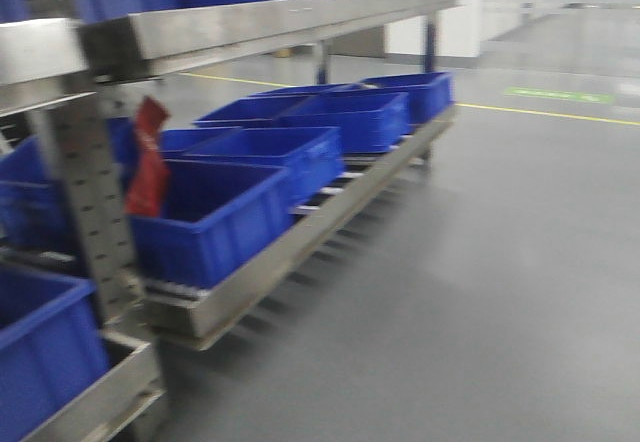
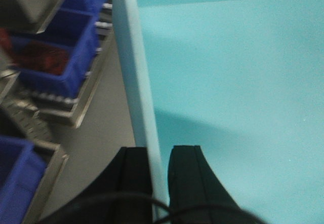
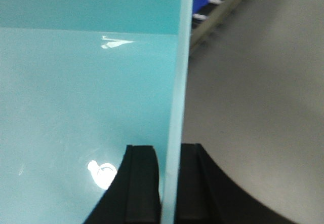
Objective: Move two blue bins to right shelf middle
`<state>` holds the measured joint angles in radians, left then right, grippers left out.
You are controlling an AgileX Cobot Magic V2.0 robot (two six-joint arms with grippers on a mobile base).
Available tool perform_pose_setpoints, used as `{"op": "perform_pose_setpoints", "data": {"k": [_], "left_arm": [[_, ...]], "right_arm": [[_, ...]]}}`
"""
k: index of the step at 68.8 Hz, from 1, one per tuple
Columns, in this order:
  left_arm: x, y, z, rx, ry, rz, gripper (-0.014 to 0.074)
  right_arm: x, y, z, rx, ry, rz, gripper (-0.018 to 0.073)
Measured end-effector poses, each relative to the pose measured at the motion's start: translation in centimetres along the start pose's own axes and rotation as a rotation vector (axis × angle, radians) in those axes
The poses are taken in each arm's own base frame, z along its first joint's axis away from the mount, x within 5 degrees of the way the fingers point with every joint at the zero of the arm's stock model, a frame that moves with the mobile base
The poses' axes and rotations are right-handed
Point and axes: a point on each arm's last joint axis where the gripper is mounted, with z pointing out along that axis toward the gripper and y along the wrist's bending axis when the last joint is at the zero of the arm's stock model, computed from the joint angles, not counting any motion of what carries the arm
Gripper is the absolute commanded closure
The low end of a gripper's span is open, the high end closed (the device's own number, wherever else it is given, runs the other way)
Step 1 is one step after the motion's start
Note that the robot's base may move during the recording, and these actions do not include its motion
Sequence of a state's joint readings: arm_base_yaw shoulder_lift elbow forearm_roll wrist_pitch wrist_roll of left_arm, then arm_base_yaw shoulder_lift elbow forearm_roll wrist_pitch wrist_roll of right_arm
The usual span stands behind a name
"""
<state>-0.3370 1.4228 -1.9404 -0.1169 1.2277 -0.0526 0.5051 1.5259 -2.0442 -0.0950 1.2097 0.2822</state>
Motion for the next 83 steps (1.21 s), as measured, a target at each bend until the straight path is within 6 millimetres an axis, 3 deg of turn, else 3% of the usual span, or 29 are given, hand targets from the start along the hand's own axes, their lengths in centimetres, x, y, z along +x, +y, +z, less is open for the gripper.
{"op": "perform_pose_setpoints", "data": {"k": [83], "left_arm": [[0.00, 0.00, 0.00, 0.000, 0.000, 0.000, 0.0708]], "right_arm": [[0.00, 0.00, 0.00, 0.000, 0.000, 0.000, 0.0712]]}}
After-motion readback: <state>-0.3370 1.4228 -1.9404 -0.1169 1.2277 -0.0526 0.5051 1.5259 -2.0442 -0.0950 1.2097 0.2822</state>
